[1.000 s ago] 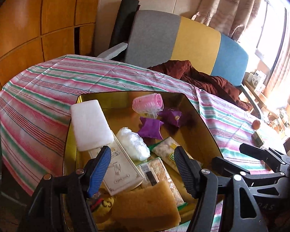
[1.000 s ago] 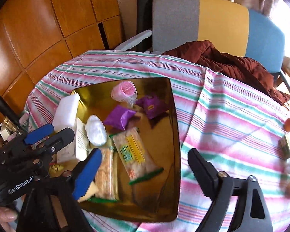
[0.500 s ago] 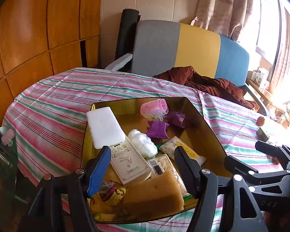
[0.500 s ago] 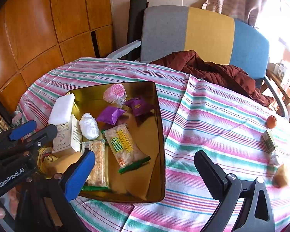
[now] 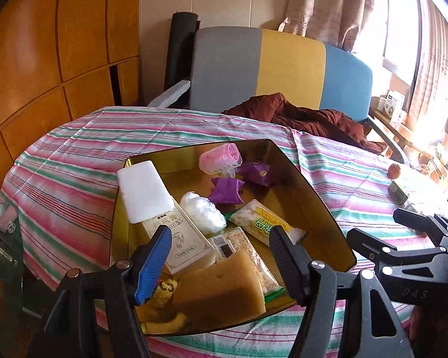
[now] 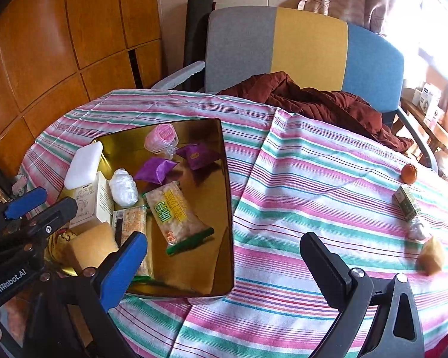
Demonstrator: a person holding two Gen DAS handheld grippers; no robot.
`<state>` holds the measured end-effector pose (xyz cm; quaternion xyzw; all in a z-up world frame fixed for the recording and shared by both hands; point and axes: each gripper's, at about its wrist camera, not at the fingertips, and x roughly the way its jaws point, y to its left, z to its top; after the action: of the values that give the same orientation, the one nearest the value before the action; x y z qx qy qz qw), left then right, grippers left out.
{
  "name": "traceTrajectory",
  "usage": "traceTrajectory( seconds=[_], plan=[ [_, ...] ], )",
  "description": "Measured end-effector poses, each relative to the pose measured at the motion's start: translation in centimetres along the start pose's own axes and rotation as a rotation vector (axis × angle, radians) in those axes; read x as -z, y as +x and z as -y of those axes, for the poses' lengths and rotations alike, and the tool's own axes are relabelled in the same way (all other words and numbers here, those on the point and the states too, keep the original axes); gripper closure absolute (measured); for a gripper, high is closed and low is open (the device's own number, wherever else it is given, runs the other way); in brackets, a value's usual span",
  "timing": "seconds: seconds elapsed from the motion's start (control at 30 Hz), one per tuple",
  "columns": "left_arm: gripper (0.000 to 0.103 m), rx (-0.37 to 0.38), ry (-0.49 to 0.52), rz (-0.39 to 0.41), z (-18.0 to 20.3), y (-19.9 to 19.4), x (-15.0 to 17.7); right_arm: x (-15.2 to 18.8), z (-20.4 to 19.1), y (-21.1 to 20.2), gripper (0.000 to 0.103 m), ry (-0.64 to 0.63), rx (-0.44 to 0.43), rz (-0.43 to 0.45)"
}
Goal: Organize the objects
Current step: 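Withdraw both grippers from the tray toward the orange, green box and sponge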
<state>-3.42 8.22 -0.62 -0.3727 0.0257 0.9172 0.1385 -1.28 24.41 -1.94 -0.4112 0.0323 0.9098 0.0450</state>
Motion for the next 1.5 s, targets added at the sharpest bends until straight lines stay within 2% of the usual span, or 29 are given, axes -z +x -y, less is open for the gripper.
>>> traceTrajectory(
  seconds=[0.23, 0.5, 0.73, 1.0, 1.1, 1.27, 1.37, 1.5],
  plan=[
    [0.034, 0.032, 0.038, -0.017, 1.6, 0.2, 0.3, 0.7, 2.7, 0.3, 0.0, 0.058, 0.045, -0.018],
    [0.034, 0.104, 0.061, -0.035, 3.1, 0.4, 0.3, 1.7, 7.5, 0.6, 0.0, 0.127, 0.14, -0.056],
    [0.034, 0.172, 0.092, -0.056, 5.5, 0.5, -0.3, 1.9, 13.1, -0.5, 0.0, 0.203, 0.231, -0.056],
    [0.034, 0.252, 0.221, -0.069, 10.8, 0.3, -0.3, 1.6, 21.4, -2.7, 0.0, 0.296, 0.365, -0.038],
    [0.034, 0.281, 0.264, -0.083, 13.0, 0.5, -0.3, 1.8, 26.0, -3.3, 0.0, 0.381, 0.428, -0.023],
    [0.034, 0.317, 0.32, -0.108, 16.7, 1.3, -0.2, 4.1, 33.9, -4.1, 0.0, 0.62, 0.558, 0.017],
    [0.034, 0.336, 0.316, -0.165, 19.0, 2.8, -0.2, 6.6, 37.4, -4.2, 0.0, 0.85, 0.505, -0.008],
    [0.036, 0.378, 0.315, -0.238, 22.2, 5.1, -0.4, 8.3, 38.9, -5.6, 0.0, 0.98, 0.46, 0.043]
  ],
)
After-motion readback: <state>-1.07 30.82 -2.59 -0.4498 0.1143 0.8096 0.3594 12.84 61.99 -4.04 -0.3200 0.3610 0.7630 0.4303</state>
